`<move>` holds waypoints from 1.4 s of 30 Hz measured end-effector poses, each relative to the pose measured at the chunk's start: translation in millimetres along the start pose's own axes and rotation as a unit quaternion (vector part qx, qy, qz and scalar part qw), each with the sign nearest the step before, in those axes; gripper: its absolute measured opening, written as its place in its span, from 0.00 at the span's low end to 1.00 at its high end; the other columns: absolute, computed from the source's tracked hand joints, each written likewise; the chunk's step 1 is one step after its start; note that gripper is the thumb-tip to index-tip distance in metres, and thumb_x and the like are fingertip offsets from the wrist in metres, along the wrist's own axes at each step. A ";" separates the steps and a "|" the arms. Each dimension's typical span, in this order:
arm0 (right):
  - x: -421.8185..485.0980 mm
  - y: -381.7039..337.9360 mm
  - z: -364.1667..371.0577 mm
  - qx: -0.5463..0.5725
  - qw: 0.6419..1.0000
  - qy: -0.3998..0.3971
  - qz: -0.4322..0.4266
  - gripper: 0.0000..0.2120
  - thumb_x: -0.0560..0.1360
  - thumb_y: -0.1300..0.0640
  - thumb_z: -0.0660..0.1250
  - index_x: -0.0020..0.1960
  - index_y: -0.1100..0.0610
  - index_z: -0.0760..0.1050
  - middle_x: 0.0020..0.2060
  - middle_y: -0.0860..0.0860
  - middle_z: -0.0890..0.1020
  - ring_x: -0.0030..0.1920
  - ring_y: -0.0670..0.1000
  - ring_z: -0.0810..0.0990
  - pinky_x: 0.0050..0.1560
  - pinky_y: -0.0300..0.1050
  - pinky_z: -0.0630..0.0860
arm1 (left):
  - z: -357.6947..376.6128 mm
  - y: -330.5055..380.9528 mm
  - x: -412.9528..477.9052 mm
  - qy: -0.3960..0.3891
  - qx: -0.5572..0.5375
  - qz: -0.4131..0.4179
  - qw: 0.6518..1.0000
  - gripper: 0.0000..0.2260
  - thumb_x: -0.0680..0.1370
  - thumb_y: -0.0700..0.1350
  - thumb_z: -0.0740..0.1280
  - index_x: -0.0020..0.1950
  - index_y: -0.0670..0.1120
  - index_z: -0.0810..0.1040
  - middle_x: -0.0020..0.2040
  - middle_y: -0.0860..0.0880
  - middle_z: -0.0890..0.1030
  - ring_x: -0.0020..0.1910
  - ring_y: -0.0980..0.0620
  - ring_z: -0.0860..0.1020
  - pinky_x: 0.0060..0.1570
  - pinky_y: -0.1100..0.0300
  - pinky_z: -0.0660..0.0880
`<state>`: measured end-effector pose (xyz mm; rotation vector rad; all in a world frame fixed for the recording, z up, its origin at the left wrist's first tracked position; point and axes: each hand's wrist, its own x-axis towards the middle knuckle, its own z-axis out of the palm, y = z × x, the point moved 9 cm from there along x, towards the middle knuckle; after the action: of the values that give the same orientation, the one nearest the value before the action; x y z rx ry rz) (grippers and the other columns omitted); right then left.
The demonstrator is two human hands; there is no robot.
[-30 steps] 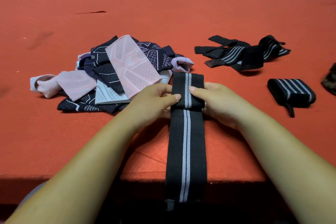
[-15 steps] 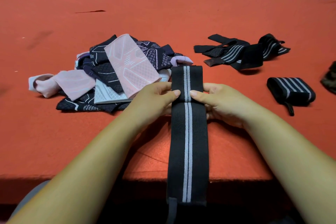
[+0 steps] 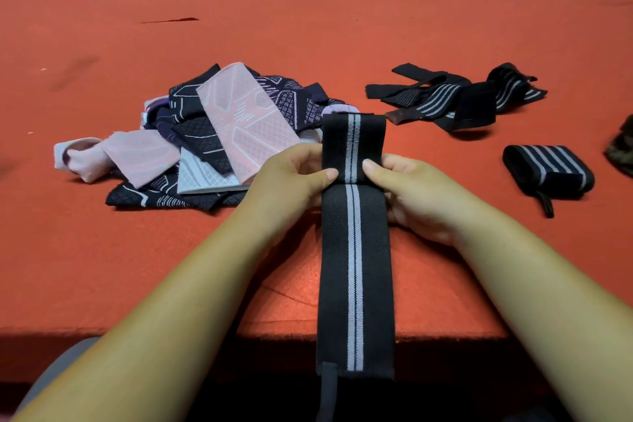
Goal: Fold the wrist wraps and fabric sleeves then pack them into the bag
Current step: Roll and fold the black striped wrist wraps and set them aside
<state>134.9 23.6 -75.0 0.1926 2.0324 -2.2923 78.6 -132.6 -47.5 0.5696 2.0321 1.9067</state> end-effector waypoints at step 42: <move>-0.6 -3.6 -11.2 -0.028 0.995 0.090 -0.028 0.26 0.77 0.51 0.72 0.72 0.60 0.76 0.61 0.59 0.87 0.62 0.61 0.86 0.69 0.66 0.78 | 20.2 -10.6 -2.7 -0.063 -0.080 -0.042 0.994 0.18 0.83 0.32 0.66 0.71 0.44 0.80 0.59 0.41 0.87 0.53 0.47 0.86 0.42 0.56 0.83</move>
<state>135.4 35.2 -72.8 0.3558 2.2116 -2.3241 89.6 -116.6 -59.7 0.5398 1.7779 1.9115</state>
